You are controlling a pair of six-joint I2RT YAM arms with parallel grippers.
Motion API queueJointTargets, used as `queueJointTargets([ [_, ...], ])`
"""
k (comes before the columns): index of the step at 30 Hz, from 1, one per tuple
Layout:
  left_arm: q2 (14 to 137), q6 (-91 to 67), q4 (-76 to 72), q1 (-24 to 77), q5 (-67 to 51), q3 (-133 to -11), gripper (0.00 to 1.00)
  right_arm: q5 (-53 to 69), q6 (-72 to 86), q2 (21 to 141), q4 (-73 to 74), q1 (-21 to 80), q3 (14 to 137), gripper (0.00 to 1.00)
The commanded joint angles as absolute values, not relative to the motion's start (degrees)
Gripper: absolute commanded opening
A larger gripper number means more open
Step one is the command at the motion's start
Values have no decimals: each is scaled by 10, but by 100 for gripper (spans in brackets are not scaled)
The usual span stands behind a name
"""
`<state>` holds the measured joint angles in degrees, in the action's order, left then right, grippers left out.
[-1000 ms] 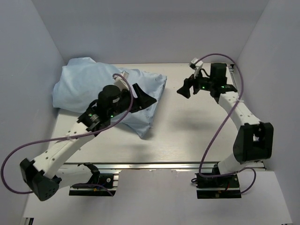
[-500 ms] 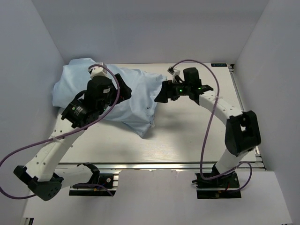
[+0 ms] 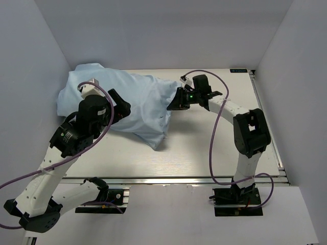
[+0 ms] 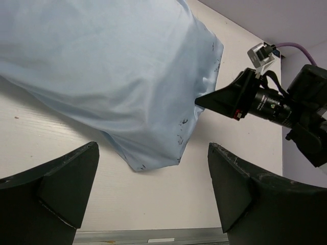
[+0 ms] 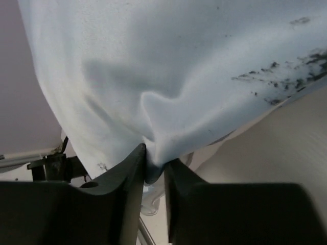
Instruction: Put the pillow into the pillowcase
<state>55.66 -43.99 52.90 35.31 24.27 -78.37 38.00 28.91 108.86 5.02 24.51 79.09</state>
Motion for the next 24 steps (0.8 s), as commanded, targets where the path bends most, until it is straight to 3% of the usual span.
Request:
queueJointTargets([
  [1,544,-461,559,351,266,-785,96,448,306,1080,11,246,813,23],
  [2,541,-463,560,350,268,-782,96,456,304,1078,12,242,810,13],
  [5,529,-469,554,350,270,-768,96,475,313,1077,6,234,791,0],
  [9,525,-468,552,350,268,-763,96,476,309,1064,-1,207,775,0],
  [12,525,-468,561,350,273,-772,96,450,208,1049,103,158,800,0],
  [20,499,-465,542,350,283,-730,96,367,-44,1107,328,-38,996,0],
  [24,524,-452,520,350,280,-719,97,340,-81,1113,335,-49,1017,0],
])
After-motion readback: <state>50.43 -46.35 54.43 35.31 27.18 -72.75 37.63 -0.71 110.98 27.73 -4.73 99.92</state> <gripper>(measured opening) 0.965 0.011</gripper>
